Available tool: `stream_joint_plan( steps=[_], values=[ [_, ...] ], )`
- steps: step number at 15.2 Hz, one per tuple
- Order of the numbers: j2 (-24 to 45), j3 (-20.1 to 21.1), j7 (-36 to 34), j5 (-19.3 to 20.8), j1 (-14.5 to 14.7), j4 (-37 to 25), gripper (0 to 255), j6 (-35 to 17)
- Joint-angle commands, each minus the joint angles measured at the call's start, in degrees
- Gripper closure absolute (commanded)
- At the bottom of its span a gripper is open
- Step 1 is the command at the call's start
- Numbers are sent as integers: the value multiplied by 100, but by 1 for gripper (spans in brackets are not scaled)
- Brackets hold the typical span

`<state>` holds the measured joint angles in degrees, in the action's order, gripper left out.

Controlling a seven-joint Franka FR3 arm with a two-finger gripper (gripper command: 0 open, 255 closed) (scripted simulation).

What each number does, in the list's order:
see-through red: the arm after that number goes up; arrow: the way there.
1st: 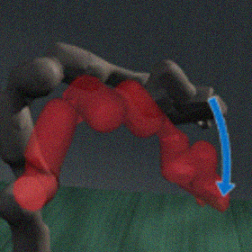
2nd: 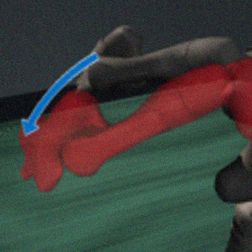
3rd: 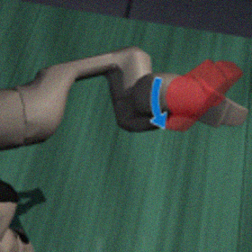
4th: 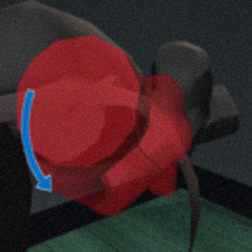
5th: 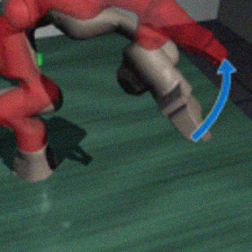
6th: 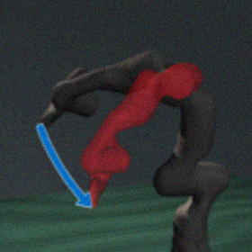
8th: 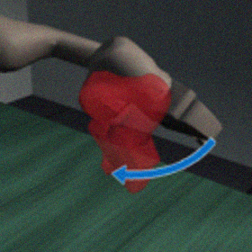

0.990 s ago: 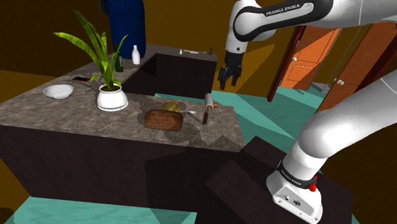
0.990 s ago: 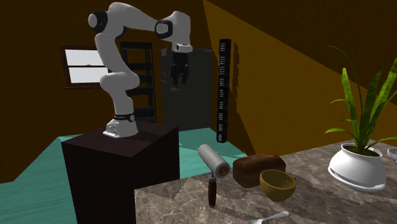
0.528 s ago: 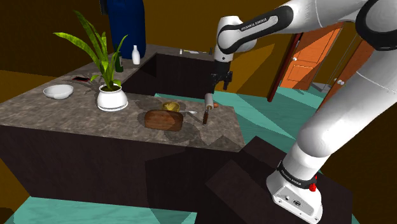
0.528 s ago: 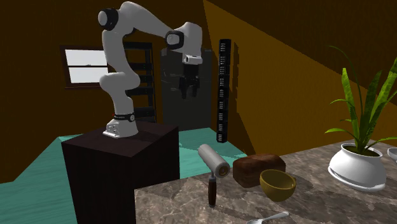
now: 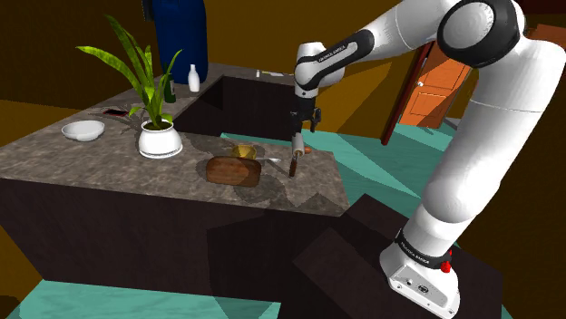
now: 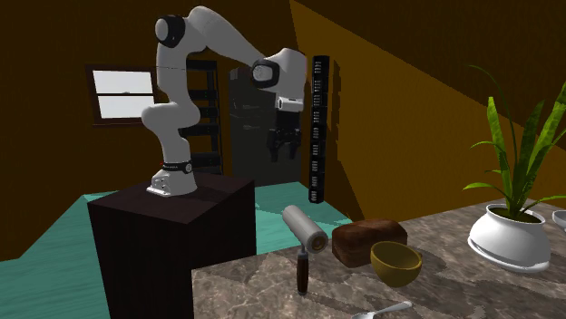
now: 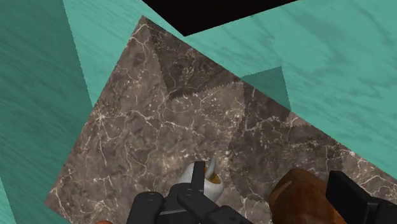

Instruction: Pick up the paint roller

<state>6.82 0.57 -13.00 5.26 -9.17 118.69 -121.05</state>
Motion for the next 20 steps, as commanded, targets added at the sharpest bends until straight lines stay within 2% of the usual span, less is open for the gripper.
stream_joint_plan(
  steps=[1,7,14,20],
  values=[
    [435,-62,-189,74,-35,-327,0,-91],
    [1659,-299,-620,187,-143,-1429,0,-162],
    [3056,-565,-994,168,-322,-2941,0,6],
    [3330,-562,-1035,170,-330,-2906,0,-301]
  ],
)
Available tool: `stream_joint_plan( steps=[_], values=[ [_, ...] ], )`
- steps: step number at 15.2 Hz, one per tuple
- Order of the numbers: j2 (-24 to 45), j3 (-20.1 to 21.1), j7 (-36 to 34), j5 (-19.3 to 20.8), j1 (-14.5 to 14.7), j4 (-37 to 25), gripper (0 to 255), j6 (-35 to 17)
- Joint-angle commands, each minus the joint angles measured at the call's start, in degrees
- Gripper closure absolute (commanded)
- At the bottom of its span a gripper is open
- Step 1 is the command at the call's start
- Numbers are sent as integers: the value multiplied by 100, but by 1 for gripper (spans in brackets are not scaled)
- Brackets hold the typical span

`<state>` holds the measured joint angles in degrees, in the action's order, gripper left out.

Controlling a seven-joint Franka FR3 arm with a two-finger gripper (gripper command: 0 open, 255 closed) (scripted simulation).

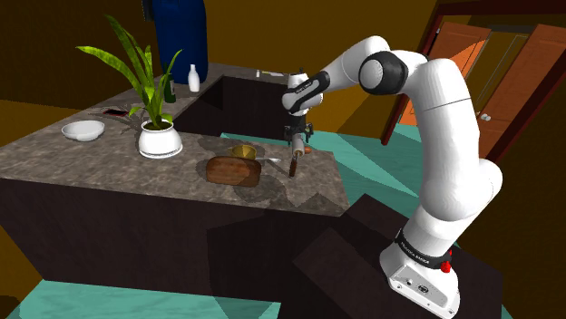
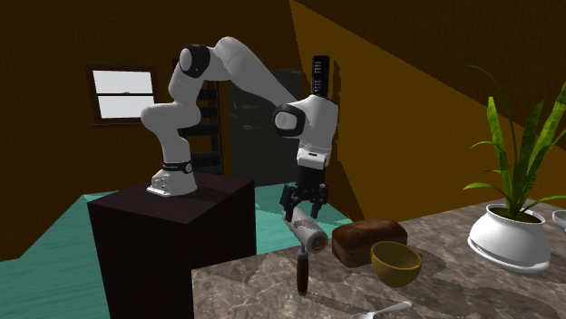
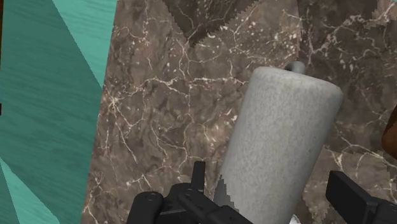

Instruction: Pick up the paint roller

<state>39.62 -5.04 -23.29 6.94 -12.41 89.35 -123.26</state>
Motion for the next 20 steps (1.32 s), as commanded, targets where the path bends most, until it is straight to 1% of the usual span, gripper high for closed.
stream_joint_plan(
  steps=[1,3,4,13,20],
  values=[
    [98,-1,-12,2,-7,29,0,-130],
    [126,0,-16,2,-8,30,0,-158],
    [134,0,-15,1,-9,18,255,-154],
    [127,0,-16,2,-8,29,255,-158],
    [-200,-4,32,-1,1,-2,255,196]
  ],
)
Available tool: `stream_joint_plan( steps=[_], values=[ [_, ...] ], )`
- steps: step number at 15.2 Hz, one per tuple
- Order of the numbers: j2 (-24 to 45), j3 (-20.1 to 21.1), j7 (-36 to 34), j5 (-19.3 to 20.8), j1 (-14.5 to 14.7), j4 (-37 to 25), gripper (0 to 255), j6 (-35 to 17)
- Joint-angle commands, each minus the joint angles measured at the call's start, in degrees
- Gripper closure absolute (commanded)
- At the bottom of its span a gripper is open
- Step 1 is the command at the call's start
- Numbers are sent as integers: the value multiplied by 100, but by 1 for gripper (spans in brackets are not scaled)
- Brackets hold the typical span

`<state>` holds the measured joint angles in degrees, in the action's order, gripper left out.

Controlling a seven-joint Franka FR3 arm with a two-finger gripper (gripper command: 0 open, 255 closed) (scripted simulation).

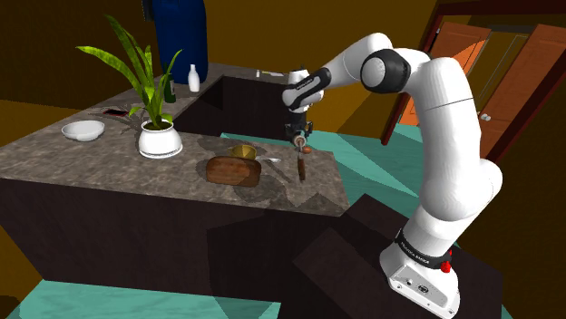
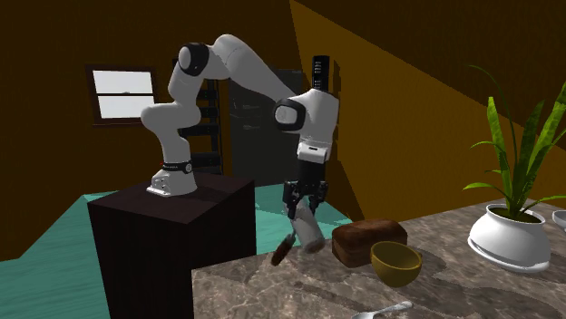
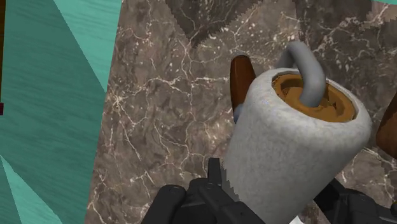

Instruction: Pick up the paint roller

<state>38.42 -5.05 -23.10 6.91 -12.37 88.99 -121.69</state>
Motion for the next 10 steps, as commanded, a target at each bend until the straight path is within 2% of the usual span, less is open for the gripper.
stream_joint_plan(
  steps=[1,10],
  values=[
    [-122,-4,19,1,-2,24,255,92],
    [-407,-8,71,-3,7,-88,255,487]
  ],
)
